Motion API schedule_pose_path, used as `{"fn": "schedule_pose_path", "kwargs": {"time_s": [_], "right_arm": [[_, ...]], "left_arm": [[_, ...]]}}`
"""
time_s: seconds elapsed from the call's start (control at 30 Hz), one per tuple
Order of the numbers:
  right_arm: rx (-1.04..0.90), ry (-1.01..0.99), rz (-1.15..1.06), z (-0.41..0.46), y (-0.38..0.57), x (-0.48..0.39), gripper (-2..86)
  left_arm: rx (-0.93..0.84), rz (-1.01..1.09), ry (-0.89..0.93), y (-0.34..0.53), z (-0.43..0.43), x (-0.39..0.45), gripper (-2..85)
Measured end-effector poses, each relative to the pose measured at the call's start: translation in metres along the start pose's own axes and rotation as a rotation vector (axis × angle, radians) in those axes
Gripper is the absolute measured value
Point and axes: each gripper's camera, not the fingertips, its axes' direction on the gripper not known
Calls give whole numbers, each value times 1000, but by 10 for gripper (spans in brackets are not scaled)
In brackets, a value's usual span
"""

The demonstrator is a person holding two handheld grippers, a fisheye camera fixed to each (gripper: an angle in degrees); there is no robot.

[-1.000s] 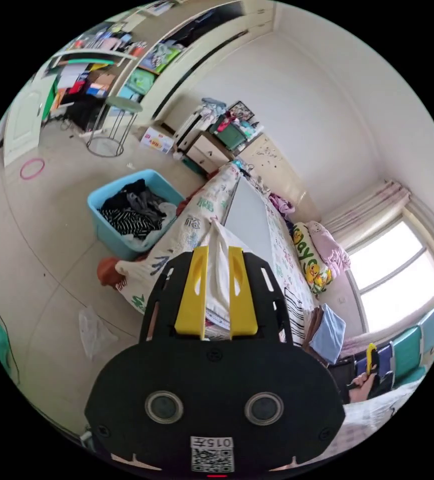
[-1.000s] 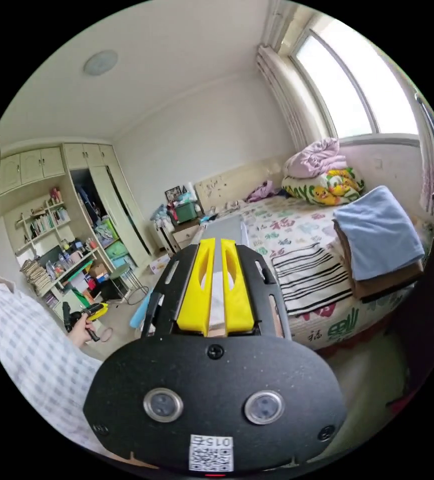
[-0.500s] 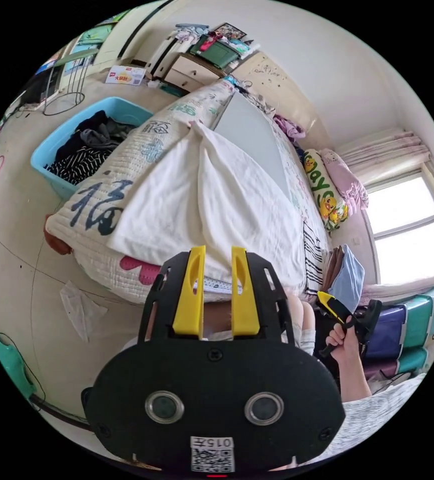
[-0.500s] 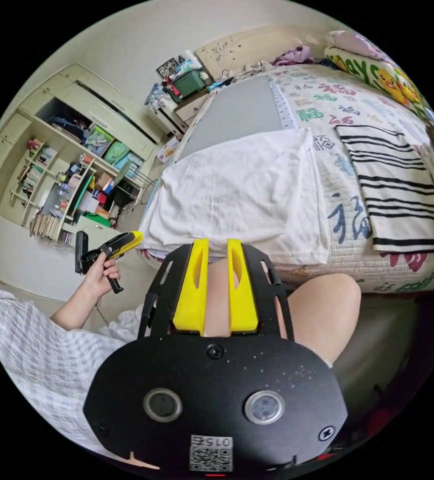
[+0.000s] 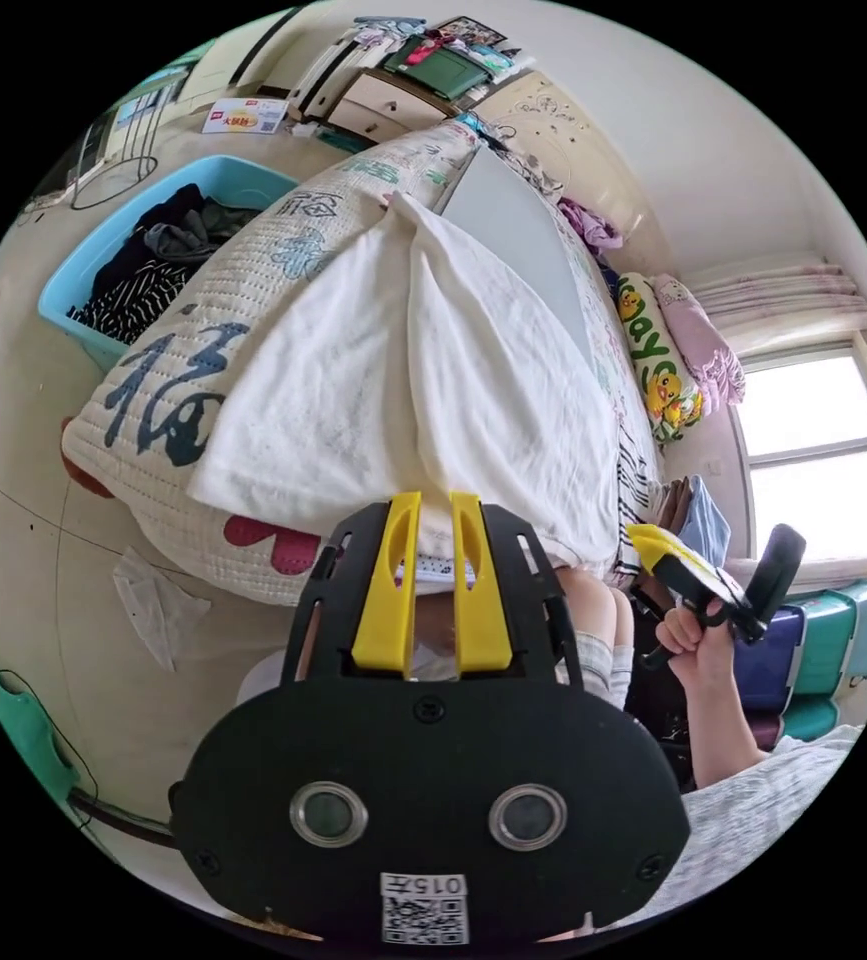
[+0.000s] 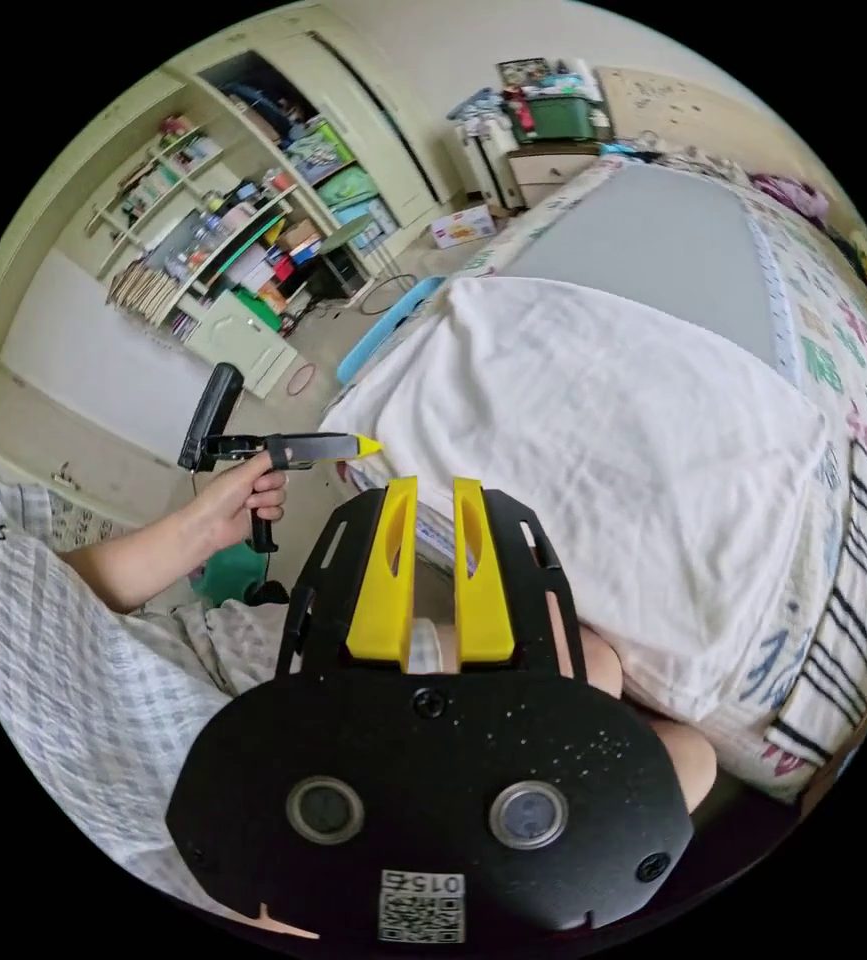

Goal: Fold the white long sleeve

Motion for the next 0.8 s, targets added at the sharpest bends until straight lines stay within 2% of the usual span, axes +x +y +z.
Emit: {"fn": "schedule_pose_path", "kwargs": {"time_s": [0.17,0.37,0.6,0.8], "right_arm": [[-85,107,-203,50,-53,-48,92],[-159,111,-230,96,-93,-52,106],[-221,107,-214,121,-120,-38,85],[-193,89,-174,119,-128,-23,26]], "left_arm": [[142,-79,31,-52,-61,-18,62],[227,-91,105,-156,-82,-9,81],[192,-159,163,-247,-57,5,93],[60,-163,119,-285,-29,14,83]]}}
